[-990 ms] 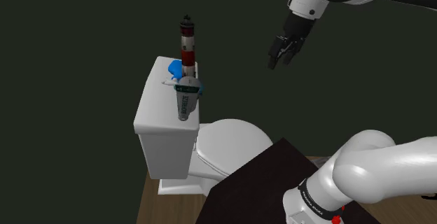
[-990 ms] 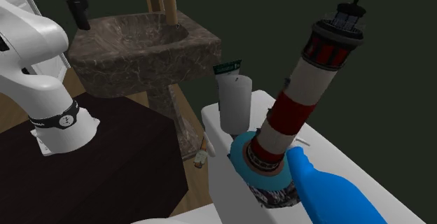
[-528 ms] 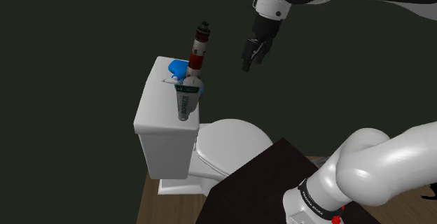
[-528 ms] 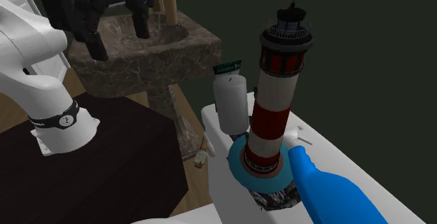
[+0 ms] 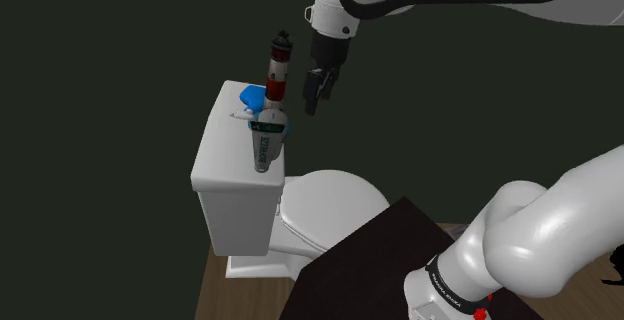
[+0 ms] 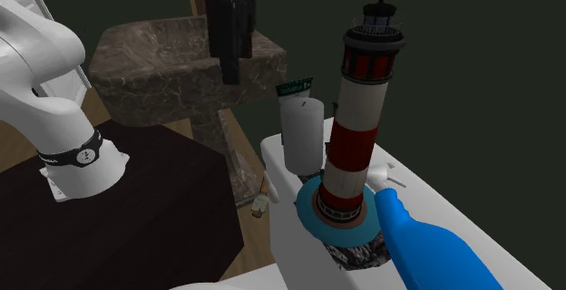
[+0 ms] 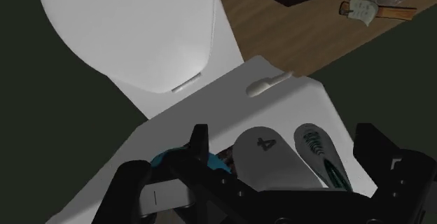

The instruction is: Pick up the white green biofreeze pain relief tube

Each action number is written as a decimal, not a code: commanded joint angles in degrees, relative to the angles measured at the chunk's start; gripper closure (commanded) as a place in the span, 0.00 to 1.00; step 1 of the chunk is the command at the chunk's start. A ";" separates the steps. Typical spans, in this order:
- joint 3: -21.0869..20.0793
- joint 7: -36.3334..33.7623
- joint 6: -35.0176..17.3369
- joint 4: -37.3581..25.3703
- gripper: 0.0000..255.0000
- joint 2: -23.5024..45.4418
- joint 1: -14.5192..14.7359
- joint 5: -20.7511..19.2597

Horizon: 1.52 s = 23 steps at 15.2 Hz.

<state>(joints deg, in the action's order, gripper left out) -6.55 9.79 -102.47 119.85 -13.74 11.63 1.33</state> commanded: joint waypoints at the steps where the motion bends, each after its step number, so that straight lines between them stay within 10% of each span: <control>1: -1.23 1.08 -0.36 -2.64 0.00 3.47 1.22 0.01; 14: -3.73 2.77 -6.75 -2.11 0.00 10.29 3.57 -0.44; 15: -3.72 2.79 -6.75 -2.06 1.00 10.24 3.56 -0.43; 23: -3.75 2.74 -6.72 -2.12 1.00 10.27 3.59 -0.43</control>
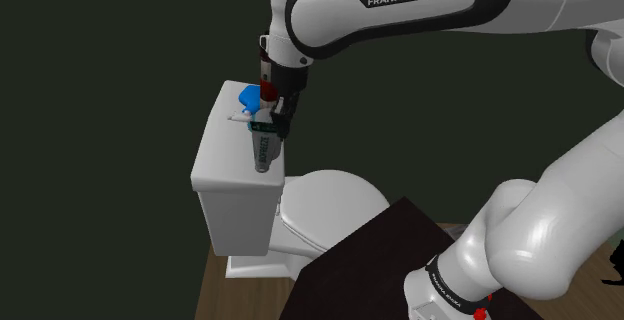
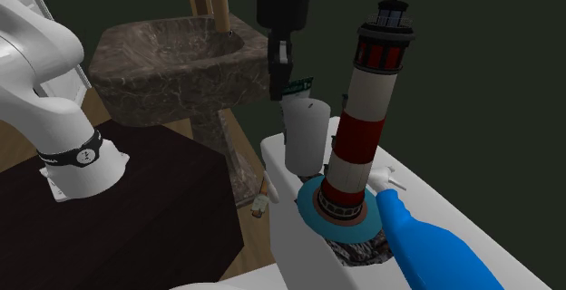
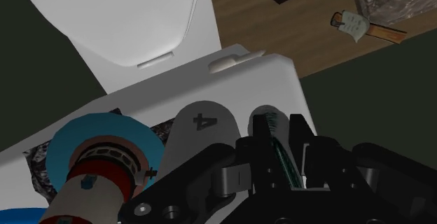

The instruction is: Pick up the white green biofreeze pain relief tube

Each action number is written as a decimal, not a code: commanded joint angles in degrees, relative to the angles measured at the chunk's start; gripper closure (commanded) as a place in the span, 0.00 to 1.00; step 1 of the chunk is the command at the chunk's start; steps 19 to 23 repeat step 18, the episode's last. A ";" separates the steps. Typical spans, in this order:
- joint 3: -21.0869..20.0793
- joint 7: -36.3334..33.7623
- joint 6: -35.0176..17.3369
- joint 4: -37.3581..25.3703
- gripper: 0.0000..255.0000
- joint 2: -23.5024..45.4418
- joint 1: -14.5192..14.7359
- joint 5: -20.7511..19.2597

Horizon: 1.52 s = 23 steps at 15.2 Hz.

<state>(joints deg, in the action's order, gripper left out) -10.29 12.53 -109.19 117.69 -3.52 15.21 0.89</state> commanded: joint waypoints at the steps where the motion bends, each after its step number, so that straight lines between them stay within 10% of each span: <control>1: 0.00 0.03 -0.02 0.04 1.00 0.08 0.00 0.00; 23: 0.16 0.18 11.51 -9.89 1.00 -1.53 -0.10 0.21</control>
